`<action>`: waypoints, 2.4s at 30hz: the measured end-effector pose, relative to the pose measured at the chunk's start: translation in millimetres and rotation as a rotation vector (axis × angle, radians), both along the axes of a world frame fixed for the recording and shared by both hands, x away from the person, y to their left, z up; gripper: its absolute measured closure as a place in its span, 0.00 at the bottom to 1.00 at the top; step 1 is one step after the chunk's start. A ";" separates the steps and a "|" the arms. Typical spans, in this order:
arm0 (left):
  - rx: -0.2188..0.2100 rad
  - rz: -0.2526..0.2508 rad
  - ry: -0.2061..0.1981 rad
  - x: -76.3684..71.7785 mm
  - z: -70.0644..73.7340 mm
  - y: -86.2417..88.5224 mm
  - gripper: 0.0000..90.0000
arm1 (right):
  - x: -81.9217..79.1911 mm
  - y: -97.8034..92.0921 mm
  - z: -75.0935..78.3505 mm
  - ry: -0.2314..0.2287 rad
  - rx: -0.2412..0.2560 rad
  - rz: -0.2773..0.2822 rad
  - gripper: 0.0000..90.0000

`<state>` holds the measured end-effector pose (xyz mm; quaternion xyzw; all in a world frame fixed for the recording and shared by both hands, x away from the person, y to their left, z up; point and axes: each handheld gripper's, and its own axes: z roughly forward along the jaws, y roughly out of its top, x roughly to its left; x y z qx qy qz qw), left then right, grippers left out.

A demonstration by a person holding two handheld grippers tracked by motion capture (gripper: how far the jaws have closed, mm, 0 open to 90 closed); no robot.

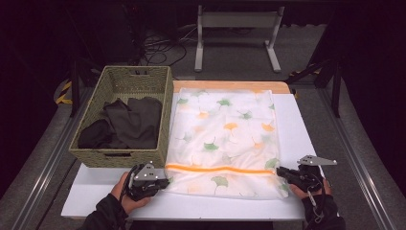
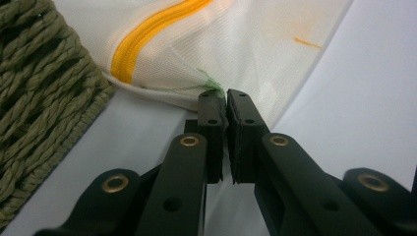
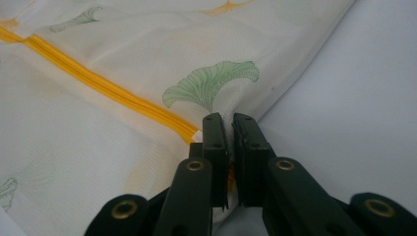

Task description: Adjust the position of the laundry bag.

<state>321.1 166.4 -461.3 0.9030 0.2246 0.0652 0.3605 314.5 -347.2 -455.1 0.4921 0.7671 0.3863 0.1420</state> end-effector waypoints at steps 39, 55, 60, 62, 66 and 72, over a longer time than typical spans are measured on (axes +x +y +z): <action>-0.124 -0.355 -0.047 10.2 24.9 -269.7 0.68 | -22.8 25.9 39.0 -0.109 0.101 0.086 0.95; -0.132 -0.268 -0.038 18.5 13.2 -277.5 0.76 | -23.9 30.6 37.4 -0.099 0.126 0.100 0.95; -0.182 -0.222 0.007 24.0 11.9 -277.8 0.79 | -24.0 31.3 36.6 -0.099 0.133 0.107 0.95; -0.209 -0.200 0.025 26.6 11.9 -276.0 0.83 | -24.5 30.7 36.7 -0.097 0.143 0.108 0.95; -0.224 -0.162 0.027 28.4 12.4 -273.5 0.88 | -24.5 30.1 36.2 -0.096 0.147 0.107 0.95; -0.232 -0.160 0.010 28.4 12.2 -272.4 0.98 | -24.6 31.6 35.2 -0.096 0.149 0.119 0.95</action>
